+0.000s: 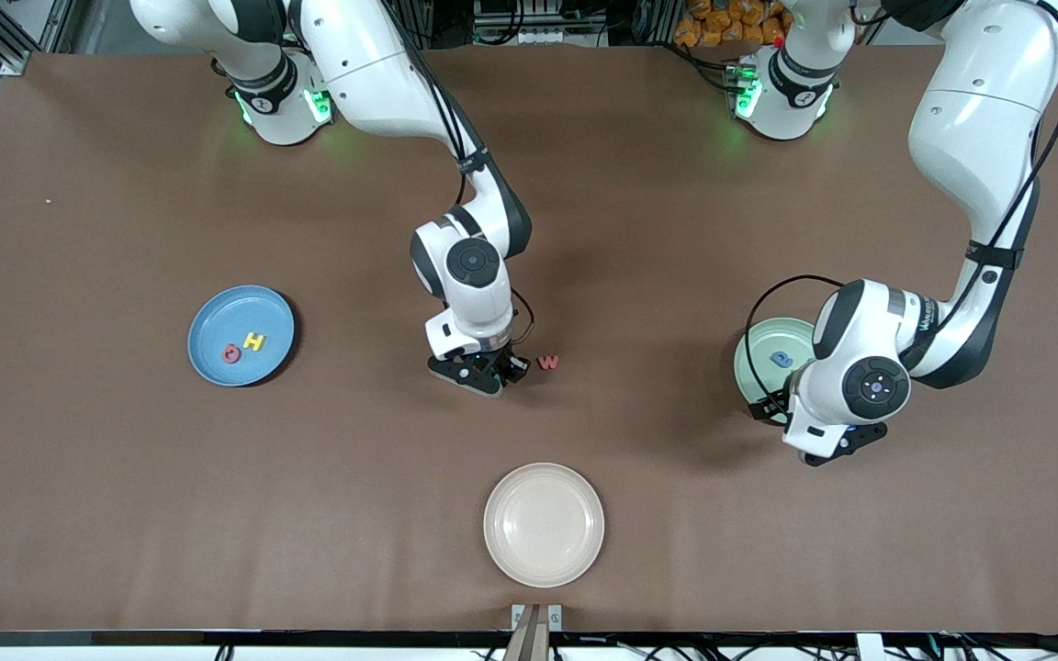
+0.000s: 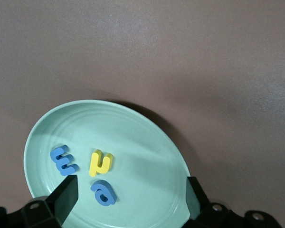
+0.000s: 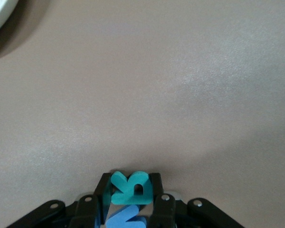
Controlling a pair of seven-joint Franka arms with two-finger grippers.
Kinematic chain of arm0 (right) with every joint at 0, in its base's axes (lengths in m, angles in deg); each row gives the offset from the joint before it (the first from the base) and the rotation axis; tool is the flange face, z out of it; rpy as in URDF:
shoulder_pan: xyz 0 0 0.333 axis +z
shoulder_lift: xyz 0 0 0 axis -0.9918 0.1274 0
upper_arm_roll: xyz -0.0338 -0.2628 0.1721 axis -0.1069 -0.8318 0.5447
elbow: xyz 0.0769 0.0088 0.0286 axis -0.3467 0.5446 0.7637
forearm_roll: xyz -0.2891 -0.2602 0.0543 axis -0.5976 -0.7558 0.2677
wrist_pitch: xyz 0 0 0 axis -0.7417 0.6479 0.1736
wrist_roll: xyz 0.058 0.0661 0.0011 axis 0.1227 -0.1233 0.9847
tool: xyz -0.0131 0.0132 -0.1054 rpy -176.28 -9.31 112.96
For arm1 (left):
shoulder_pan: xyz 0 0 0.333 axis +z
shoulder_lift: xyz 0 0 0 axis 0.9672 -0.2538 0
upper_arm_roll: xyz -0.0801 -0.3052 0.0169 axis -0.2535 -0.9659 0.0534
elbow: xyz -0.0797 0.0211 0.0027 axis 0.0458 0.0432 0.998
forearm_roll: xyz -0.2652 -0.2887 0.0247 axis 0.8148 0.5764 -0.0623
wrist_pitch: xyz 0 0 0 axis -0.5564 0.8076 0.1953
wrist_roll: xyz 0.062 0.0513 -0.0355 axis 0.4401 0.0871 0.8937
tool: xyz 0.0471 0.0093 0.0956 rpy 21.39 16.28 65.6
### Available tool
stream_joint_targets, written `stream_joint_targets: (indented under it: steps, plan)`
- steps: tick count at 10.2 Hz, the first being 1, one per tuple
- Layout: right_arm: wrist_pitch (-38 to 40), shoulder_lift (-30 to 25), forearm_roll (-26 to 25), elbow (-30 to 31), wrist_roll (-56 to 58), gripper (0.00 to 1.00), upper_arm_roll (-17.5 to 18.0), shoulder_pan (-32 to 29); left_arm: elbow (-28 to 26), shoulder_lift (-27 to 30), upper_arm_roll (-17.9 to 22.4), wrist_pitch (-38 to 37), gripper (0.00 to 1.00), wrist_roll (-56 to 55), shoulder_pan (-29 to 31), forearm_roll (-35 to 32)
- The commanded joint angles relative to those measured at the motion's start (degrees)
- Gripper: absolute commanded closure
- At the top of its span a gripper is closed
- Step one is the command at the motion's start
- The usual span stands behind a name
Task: Sort uppercase to blue plate, lowercase to green plate
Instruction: 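Carry the cyan letter toward the blue plate while the left gripper reaches pink m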
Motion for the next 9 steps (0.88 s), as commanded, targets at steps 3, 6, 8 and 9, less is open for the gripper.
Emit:
stream_joint_targets:
  steps: [3, 6, 8, 9]
  plan:
    - [8.9, -0.3, -3.6, -3.1, 7.3, 0.72, -1.0, -1.4, 0.0, 0.2, -0.1, 0.3, 0.0, -1.2, -0.3, -0.8]
    - [19.6, -2.9, -3.3, -2.8, 22.4, 0.72, -7.6, -1.2, 0.0, 0.5, -0.3, 0.3, 0.0, -2.7, -1.6, -0.6]
    - [21.3, -7.4, -3.2, 1.7, 32.5, 0.72, -11.5, -1.4, 0.7, 0.3, -0.4, 0.3, 0.0, -9.1, -6.2, 0.0]
    - [20.5, -11.0, -3.1, 6.1, 38.5, 0.72, -13.3, -1.7, 1.3, 0.1, -0.4, 0.3, 0.0, -12.2, -9.2, 1.4]
